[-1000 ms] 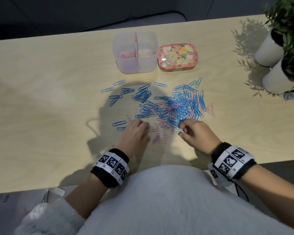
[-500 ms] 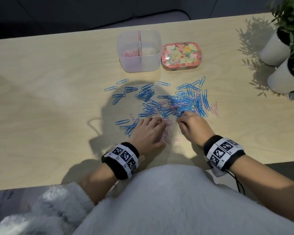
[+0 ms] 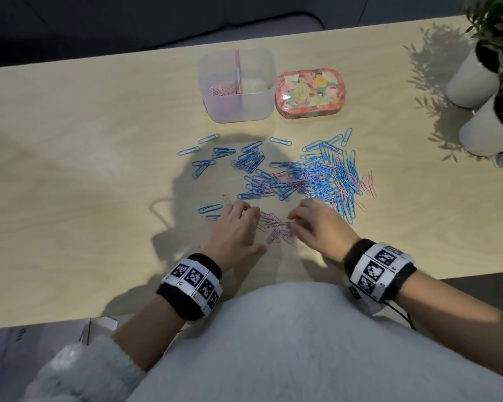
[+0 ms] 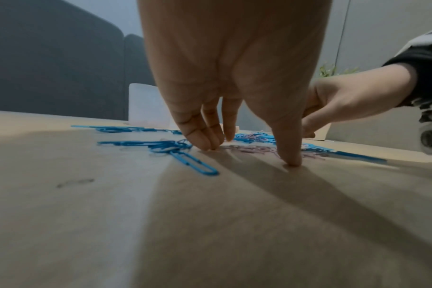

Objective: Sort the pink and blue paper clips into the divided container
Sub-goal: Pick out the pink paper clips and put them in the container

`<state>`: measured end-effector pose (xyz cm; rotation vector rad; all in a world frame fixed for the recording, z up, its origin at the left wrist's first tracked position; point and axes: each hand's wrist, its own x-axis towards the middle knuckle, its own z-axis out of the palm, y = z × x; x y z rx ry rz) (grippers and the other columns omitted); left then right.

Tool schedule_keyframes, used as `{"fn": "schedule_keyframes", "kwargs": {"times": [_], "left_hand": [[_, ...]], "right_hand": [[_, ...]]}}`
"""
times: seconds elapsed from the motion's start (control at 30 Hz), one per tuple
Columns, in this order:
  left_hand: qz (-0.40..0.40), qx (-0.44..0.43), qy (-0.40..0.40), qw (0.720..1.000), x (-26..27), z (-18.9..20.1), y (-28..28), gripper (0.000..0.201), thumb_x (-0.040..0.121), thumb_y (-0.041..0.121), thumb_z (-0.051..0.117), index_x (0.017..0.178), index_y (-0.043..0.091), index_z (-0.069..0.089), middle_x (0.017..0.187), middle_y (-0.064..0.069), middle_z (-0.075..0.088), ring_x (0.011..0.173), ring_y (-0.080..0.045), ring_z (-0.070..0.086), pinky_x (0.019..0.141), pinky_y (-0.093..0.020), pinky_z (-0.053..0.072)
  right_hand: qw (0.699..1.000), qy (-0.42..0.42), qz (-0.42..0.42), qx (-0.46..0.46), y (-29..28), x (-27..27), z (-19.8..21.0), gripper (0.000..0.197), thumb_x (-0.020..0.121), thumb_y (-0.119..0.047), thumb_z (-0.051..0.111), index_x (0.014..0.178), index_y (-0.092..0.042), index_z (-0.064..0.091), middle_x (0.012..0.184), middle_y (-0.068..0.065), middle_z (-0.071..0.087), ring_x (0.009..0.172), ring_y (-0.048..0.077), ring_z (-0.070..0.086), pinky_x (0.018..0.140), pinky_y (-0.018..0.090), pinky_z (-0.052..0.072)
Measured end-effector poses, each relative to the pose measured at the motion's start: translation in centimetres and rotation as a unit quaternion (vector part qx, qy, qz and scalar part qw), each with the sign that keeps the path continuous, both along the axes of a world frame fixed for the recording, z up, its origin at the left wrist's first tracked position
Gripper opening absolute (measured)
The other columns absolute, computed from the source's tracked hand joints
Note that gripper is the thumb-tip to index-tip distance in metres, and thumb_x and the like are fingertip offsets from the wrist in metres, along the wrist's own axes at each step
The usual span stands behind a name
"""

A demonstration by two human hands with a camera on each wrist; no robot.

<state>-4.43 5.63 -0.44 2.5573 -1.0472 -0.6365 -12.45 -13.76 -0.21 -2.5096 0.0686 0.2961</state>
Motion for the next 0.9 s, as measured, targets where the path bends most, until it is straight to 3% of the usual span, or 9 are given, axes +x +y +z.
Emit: {"fn": "schedule_keyframes", "kwargs": {"times": [0.17, 0.23, 0.3, 0.37, 0.43, 0.53, 0.67, 0.83, 0.9], "left_hand": [[0.009, 0.007, 0.015, 1.0, -0.2, -0.4, -1.2, 0.055, 0.074, 0.051, 0.047, 0.107, 0.009, 0.057, 0.109, -0.012, 0.053, 0.101, -0.029, 0.047, 0.092, -0.038, 0.04], [-0.013, -0.018, -0.002, 1.0, -0.3, -0.3, -2.0, 0.039, 0.079, 0.034, 0.049, 0.101, 0.005, 0.063, 0.1, -0.016, 0.058, 0.092, -0.034, 0.054, 0.085, -0.032, 0.04], [-0.046, -0.041, -0.018, 0.998, -0.2, -0.3, -2.6, 0.032, 0.079, 0.025, 0.046, 0.091, 0.005, 0.067, 0.084, -0.015, 0.062, 0.076, -0.034, 0.06, 0.076, -0.029, 0.034], [-0.063, -0.051, -0.006, 0.997, 0.4, -0.2, -2.6, 0.023, 0.081, 0.016, 0.054, 0.096, 0.004, 0.067, 0.086, -0.016, 0.062, 0.078, -0.035, 0.06, 0.074, -0.027, 0.036], [-0.058, -0.064, -0.004, 0.996, 1.0, -0.2, -2.1, 0.03, 0.078, 0.012, 0.066, 0.107, 0.004, 0.063, 0.098, -0.017, 0.06, 0.089, -0.036, 0.058, 0.079, -0.036, 0.044], [-0.026, -0.021, 0.022, 0.999, 1.3, 0.3, -1.2, 0.06, 0.071, 0.029, 0.075, 0.122, 0.009, 0.052, 0.118, -0.012, 0.051, 0.105, -0.029, 0.05, 0.09, -0.037, 0.04], [-0.014, 0.017, 0.005, 1.0, 0.1, 0.4, -2.1, 0.061, 0.064, 0.044, 0.076, 0.109, 0.01, 0.053, 0.113, -0.008, 0.048, 0.104, -0.026, 0.044, 0.091, -0.034, 0.037], [0.004, -0.019, 0.026, 0.999, 0.0, -0.4, -2.9, 0.043, 0.076, 0.027, 0.07, 0.114, 0.01, 0.06, 0.108, -0.014, 0.054, 0.101, -0.032, 0.051, 0.087, -0.039, 0.04], [-0.005, -0.055, 0.023, 0.998, 0.3, -0.3, -2.7, 0.032, 0.075, 0.014, 0.069, 0.105, 0.006, 0.066, 0.098, -0.018, 0.059, 0.091, -0.035, 0.058, 0.079, -0.041, 0.046]], "right_hand": [[0.996, 0.078, -0.032, 0.009, -1.6, -1.9, 0.0, 0.025, 0.075, -0.021, 0.073, 0.095, -0.01, 0.062, 0.078, -0.002, 0.05, 0.069, 0.016, 0.047, 0.068, 0.026, 0.038], [0.996, 0.072, -0.045, 0.026, -0.6, -1.3, -0.4, 0.016, 0.076, -0.013, 0.07, 0.09, -0.009, 0.064, 0.075, -0.001, 0.052, 0.07, 0.021, 0.051, 0.068, 0.027, 0.038], [0.996, 0.054, -0.055, 0.046, 0.3, -0.2, -0.6, 0.013, 0.074, -0.005, 0.066, 0.087, -0.007, 0.067, 0.077, 0.005, 0.059, 0.075, 0.025, 0.057, 0.066, 0.019, 0.032], [0.995, 0.044, -0.066, 0.057, 0.7, 0.6, -0.5, 0.015, 0.074, -0.004, 0.064, 0.088, -0.008, 0.067, 0.084, 0.01, 0.064, 0.079, 0.025, 0.059, 0.067, 0.017, 0.032], [0.994, 0.026, -0.086, 0.056, 0.5, 0.6, -0.1, 0.018, 0.077, -0.011, 0.067, 0.095, -0.008, 0.066, 0.087, 0.01, 0.063, 0.078, 0.023, 0.056, 0.075, 0.028, 0.043], [0.996, 0.043, -0.077, 0.03, 0.4, -0.1, 0.8, 0.049, 0.071, -0.026, 0.076, 0.114, -0.009, 0.058, 0.102, 0.01, 0.055, 0.088, 0.022, 0.053, 0.082, 0.038, 0.046], [0.996, 0.083, -0.017, -0.038, 1.4, 0.5, 0.5, 0.087, 0.059, -0.034, 0.083, 0.131, -0.007, 0.042, 0.116, 0.012, 0.042, 0.101, 0.025, 0.047, 0.086, 0.036, 0.046], [0.997, 0.063, 0.001, -0.049, 2.0, 1.5, -0.5, 0.054, 0.067, -0.031, 0.077, 0.114, -0.012, 0.058, 0.106, 0.011, 0.045, 0.097, 0.027, 0.047, 0.08, 0.039, 0.045], [0.997, 0.061, 0.001, -0.05, 2.2, 1.6, -0.4, 0.045, 0.073, -0.027, 0.073, 0.113, -0.012, 0.061, 0.108, 0.011, 0.046, 0.101, 0.027, 0.046, 0.082, 0.04, 0.044]]}}
